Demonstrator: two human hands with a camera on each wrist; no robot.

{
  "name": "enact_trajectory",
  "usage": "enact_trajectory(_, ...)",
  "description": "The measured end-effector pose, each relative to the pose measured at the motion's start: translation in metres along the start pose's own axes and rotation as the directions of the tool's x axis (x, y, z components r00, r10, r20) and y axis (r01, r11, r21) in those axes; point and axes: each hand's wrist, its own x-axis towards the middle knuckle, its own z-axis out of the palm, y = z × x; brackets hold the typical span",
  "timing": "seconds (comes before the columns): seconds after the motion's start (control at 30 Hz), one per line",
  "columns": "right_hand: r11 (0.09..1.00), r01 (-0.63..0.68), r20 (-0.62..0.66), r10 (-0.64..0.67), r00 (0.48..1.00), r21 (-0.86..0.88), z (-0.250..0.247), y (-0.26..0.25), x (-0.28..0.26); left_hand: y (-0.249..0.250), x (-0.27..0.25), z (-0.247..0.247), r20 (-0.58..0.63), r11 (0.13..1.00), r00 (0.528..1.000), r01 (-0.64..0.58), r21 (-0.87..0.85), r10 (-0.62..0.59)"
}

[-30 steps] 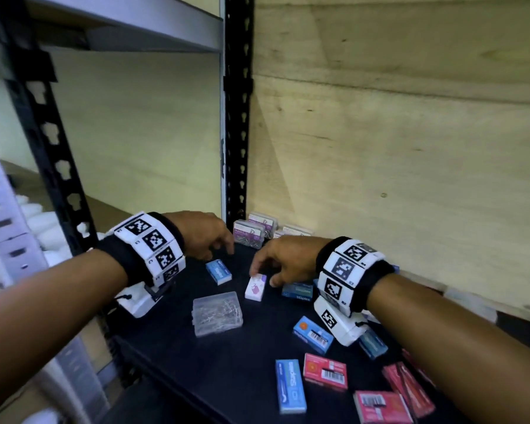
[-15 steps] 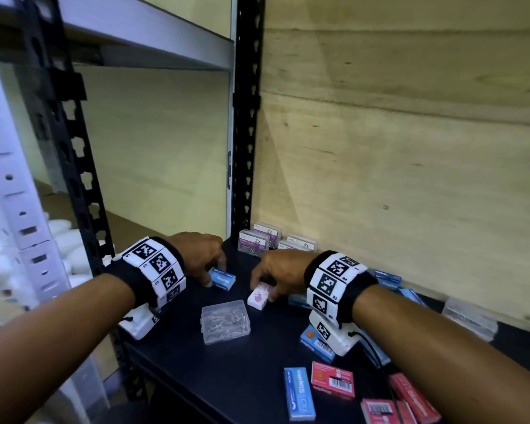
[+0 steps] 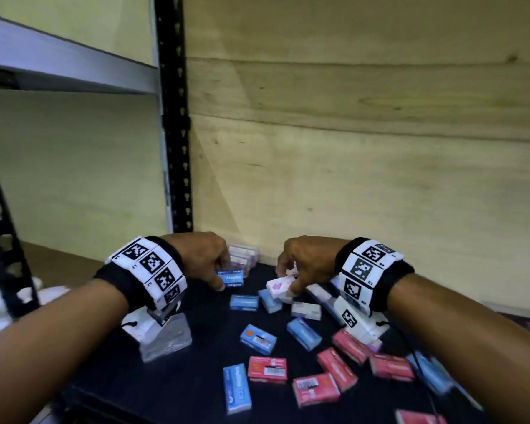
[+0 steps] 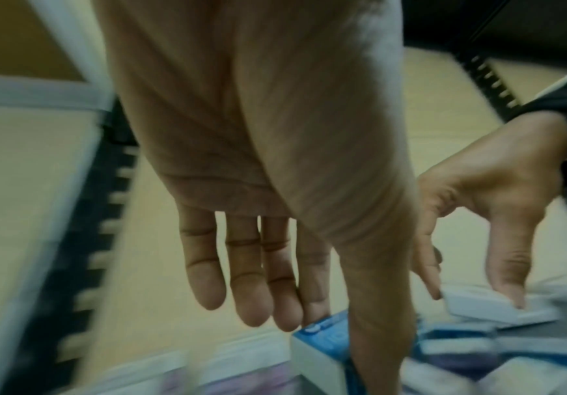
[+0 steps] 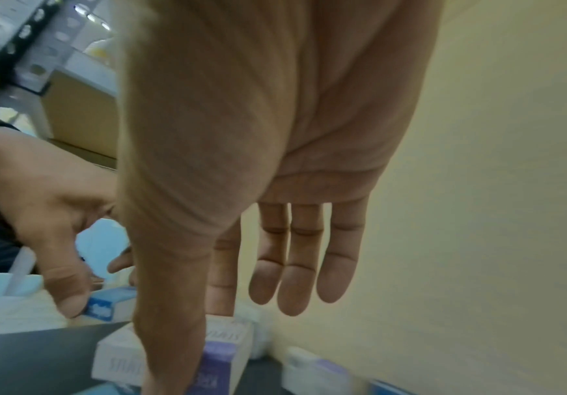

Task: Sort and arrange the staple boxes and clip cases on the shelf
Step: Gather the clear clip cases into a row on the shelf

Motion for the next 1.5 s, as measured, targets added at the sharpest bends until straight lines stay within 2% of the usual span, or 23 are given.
enact_trajectory(0.13,0.985,-0.172,0.007,0.173,0.985,-0.024,0.001,0.044,-0.059,0.072,0.031,-0.007,0.007,0.986,0.986,-0.167,0.023,0.166)
enact_trajectory(0.27,0.949,-0.315,0.021,0.316,0.949,-0.036,0.005,0.078,-0.109,0.137,0.051,-0.012,0.03,0.957,0.958,-0.286,0.046,0.285)
enact_trajectory(0.53,0.887,-0.461,0.044,0.461,0.886,-0.008,0.029,0.113,-0.145,0.206,0.083,-0.013,0.042,0.928,0.932,-0.363,0.081,0.361)
enact_trajectory(0.77,0.872,-0.49,0.12,0.487,0.865,-0.008,0.05,0.128,-0.142,0.228,0.107,0.002,0.103,0.944,0.942,-0.327,0.05,0.32)
enact_trajectory(1.0,0.868,-0.493,0.148,0.497,0.855,-0.066,0.058,0.136,-0.134,0.231,0.116,0.01,0.127,0.939,0.937,-0.335,0.074,0.325)
enact_trajectory(1.13,0.866,-0.499,0.18,0.495,0.85,-0.027,0.06,0.141,-0.135,0.231,0.121,0.008,0.155,0.932,0.931,-0.348,0.105,0.33)
enact_trajectory(1.23,0.862,-0.506,0.162,0.496,0.853,0.026,0.052,0.147,-0.147,0.231,0.126,-0.002,0.087,0.94,0.943,-0.329,0.086,0.322)
enact_trajectory(1.37,0.807,-0.59,0.134,0.582,0.802,0.024,0.044,0.162,-0.168,0.235,0.138,-0.021,-0.022,0.929,0.938,-0.34,0.144,0.346)
enact_trajectory(1.5,0.763,-0.647,0.158,0.64,0.752,-0.011,0.052,0.169,-0.18,0.243,0.15,-0.022,0.008,0.908,0.924,-0.377,0.181,0.382)
